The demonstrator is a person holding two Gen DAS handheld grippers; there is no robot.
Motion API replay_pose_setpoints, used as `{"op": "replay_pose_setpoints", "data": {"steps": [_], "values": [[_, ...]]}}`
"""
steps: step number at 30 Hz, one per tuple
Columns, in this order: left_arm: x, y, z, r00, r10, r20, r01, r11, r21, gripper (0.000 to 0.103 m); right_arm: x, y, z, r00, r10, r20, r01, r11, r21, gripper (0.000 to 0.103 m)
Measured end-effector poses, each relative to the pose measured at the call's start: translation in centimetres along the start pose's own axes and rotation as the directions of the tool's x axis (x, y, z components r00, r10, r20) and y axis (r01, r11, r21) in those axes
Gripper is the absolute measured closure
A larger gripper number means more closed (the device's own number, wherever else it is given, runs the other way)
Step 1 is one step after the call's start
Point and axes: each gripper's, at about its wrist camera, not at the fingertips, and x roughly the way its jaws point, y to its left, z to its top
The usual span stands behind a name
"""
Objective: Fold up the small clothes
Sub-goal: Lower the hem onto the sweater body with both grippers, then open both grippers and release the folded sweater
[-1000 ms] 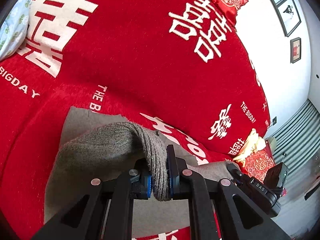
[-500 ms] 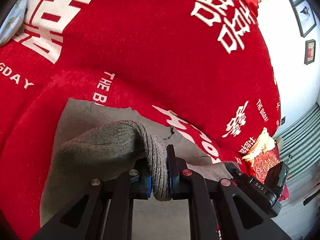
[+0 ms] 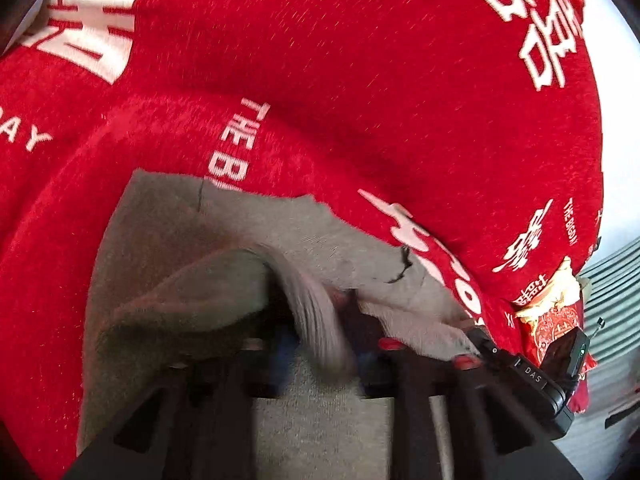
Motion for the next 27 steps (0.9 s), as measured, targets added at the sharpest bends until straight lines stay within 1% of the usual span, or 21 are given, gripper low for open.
{"op": "replay_pose_setpoints", "data": {"steps": [1,2,3,4,5,6,9,11,12,14,15,16,17,18,19,20,21,22,23,25,27], "values": [[0.2,0.2,0.1,1.0,-0.001,-0.003,0.001,1.0,-0.011,0.02,0.2,-0.2,0.1,1.0,0.011,-0.008,-0.011,1.0,0.016,0.083],[-0.1,0.1,0.1,0.999,-0.015,0.029,0.016,1.0,-0.018,0.013,0.4,-0.4,0.2,0.999,0.032,-0.016,-0.031,0.999,0.032,0.072],[-0.6,0.0,0.1,0.998,-0.019,0.067,0.02,1.0,-0.015,0.011,0.4,-0.4,0.3,0.998,0.062,-0.018,-0.061,0.997,0.042,0.058],[-0.8,-0.3,0.2,0.996,-0.009,0.083,0.01,1.0,-0.01,0.008,0.3,-0.2,0.4,0.997,0.079,-0.01,-0.079,0.996,0.04,0.049],[-1.0,-0.5,0.3,0.996,-0.007,0.088,0.008,1.0,-0.005,0.007,0.0,0.1,0.5,0.996,0.09,0.005,-0.09,0.995,0.03,0.029],[-1.4,-0.7,0.4,0.996,-0.015,0.089,0.015,1.0,-0.002,0.007,-0.6,0.5,0.5,0.996,0.089,0.032,-0.089,0.996,0.018,0.018],[-2.8,-0.5,0.6,0.994,-0.04,0.099,0.039,0.999,0.01,0.007,-2.6,0.9,0.6,0.992,0.078,0.096,-0.078,0.997,-0.005,0.018],[-3.6,-0.6,0.3,0.993,-0.039,0.111,0.034,0.998,0.051,0.007,-3.6,1.0,0.5,0.99,0.067,0.127,-0.065,0.998,-0.019,0.018],[-3.5,-1.0,0.0,0.995,-0.037,0.097,0.028,0.996,0.084,0.007,-3.6,1.5,0.3,0.991,0.057,0.123,-0.05,0.997,-0.061,0.018],[-2.5,-2.1,-0.6,0.998,-0.048,0.03,0.043,0.988,0.146,0.007,-2.7,2.8,-0.1,0.996,0.051,0.075,-0.041,0.991,-0.131,0.018],[-1.3,-3.2,-1.2,0.998,-0.047,-0.034,0.053,0.979,0.199,0.007,-1.6,3.8,-0.5,0.998,0.047,0.029,-0.041,0.983,-0.181,0.018],[-0.6,-4.0,-1.5,0.998,-0.034,-0.056,0.046,0.971,0.235,0.007,-1.1,4.4,-0.8,0.999,0.042,0.009,-0.039,0.978,-0.207,0.018],[0.2,-4.9,-2.0,0.998,-0.01,-0.069,0.029,0.958,0.284,0.007,-0.3,5.1,-1.3,1.0,0.028,-0.011,-0.03,0.968,-0.248,0.018],[0.9,-5.5,-2.2,0.997,0.025,-0.072,0.0,0.942,0.335,0.007,0.8,5.8,-1.6,1.0,-0.013,-0.026,0.005,0.953,-0.302,0.018],[1.7,-5.6,-2.1,0.995,0.074,-0.063,-0.046,0.93,0.364,0.007,1.3,5.8,-1.7,0.998,-0.048,-0.028,0.037,0.945,-0.326,0.018],[2.2,-5.3,-1.8,0.993,0.107,-0.055,-0.079,0.928,0.365,0.007,1.9,5.8,-1.7,0.996,-0.086,-0.026,0.072,0.937,-0.343,0.018],[2.6,-4.5,-1.2,0.99,0.136,-0.048,-0.111,0.932,0.345,0.007,2.5,5.3,-1.5,0.989,-0.146,-0.013,0.132,0.925,-0.356,0.018],[2.7,-3.5,-0.4,0.989,0.145,-0.038,-0.126,0.941,0.314,0.007,2.6,4.9,-1.4,0.985,-0.173,-0.003,0.16,0.921,-0.355,0.018],[2.5,-2.4,0.4,0.991,0.129,-0.027,-0.117,0.954,0.278,0.007,2.6,4.2,-1.1,0.981,-0.192,0.011,0.184,0.92,-0.345,0.018],[1.4,-0.3,1.6,0.998,0.057,0.003,-0.056,0.981,0.183,0.007,2.1,2.5,-0.6,0.981,-0.19,0.034,0.192,0.94,-0.282,0.018],[0.1,1.7,2.5,0.998,-0.023,0.066,0.018,0.997,0.077,0.007,1.7,1.3,-0.4,0.987,-0.153,0.044,0.159,0.96,-0.23,0.018]]}}
